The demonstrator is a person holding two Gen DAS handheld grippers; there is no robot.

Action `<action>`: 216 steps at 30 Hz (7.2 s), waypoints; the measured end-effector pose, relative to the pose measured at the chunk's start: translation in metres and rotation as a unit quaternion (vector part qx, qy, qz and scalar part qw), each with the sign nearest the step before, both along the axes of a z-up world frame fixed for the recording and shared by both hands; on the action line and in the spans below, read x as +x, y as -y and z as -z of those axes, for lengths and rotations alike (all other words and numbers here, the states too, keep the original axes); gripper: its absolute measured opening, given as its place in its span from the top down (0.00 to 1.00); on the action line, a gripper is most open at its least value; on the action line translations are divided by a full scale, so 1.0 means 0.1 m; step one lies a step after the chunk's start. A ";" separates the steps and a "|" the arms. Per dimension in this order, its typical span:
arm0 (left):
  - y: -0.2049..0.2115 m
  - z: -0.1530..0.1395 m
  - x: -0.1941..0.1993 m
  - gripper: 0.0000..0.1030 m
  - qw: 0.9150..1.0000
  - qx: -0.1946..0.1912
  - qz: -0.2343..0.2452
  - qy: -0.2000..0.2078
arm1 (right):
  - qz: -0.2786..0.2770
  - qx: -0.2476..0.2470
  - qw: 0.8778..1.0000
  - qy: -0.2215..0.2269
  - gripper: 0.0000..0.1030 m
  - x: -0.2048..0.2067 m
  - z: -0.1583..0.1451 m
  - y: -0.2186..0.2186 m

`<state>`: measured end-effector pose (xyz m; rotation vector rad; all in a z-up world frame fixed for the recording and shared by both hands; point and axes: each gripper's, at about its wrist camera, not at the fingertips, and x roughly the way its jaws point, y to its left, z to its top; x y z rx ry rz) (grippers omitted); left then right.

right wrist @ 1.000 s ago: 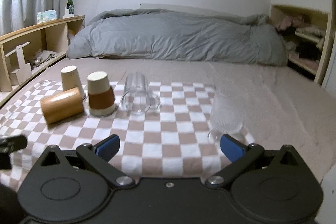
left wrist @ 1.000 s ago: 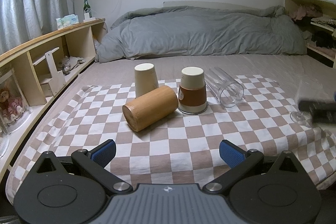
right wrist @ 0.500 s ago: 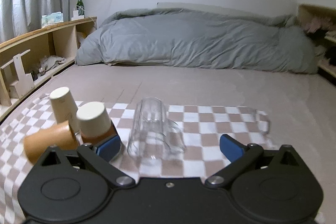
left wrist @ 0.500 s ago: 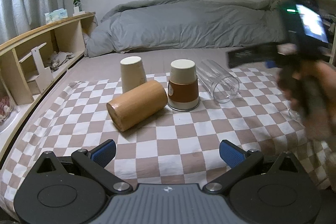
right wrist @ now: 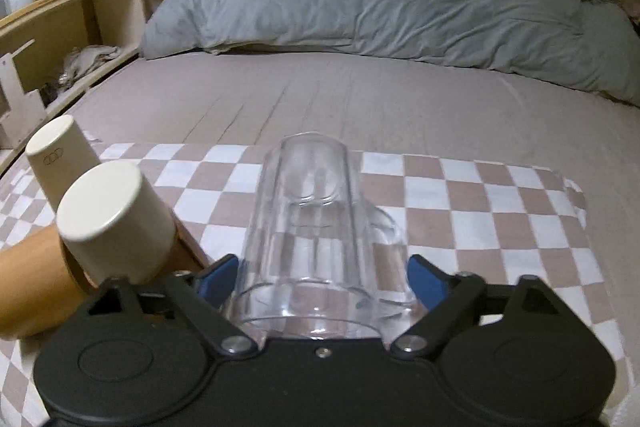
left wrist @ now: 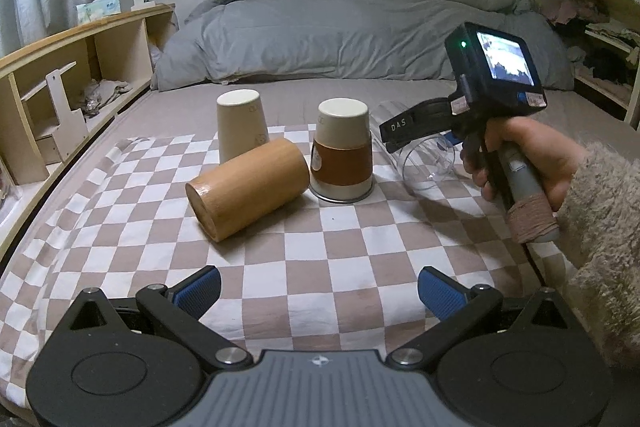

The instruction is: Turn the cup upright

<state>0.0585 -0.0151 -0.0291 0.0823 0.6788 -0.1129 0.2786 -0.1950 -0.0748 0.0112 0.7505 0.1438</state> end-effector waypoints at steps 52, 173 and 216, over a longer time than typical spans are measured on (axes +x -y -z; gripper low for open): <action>0.99 0.38 1.37 0.00 0.974 0.182 0.126 0.047 | -0.309 -0.182 0.933 0.018 0.14 -1.58 -0.14 0.49; 0.67 -0.58 0.15 0.00 0.985 -0.021 0.159 0.060 | 0.136 0.015 0.981 0.134 0.00 -2.80 -0.68 1.12; 0.19 -0.13 -0.15 0.00 0.995 -0.027 0.092 0.039 | 0.172 -0.026 0.976 0.129 0.00 -3.15 -0.49 0.65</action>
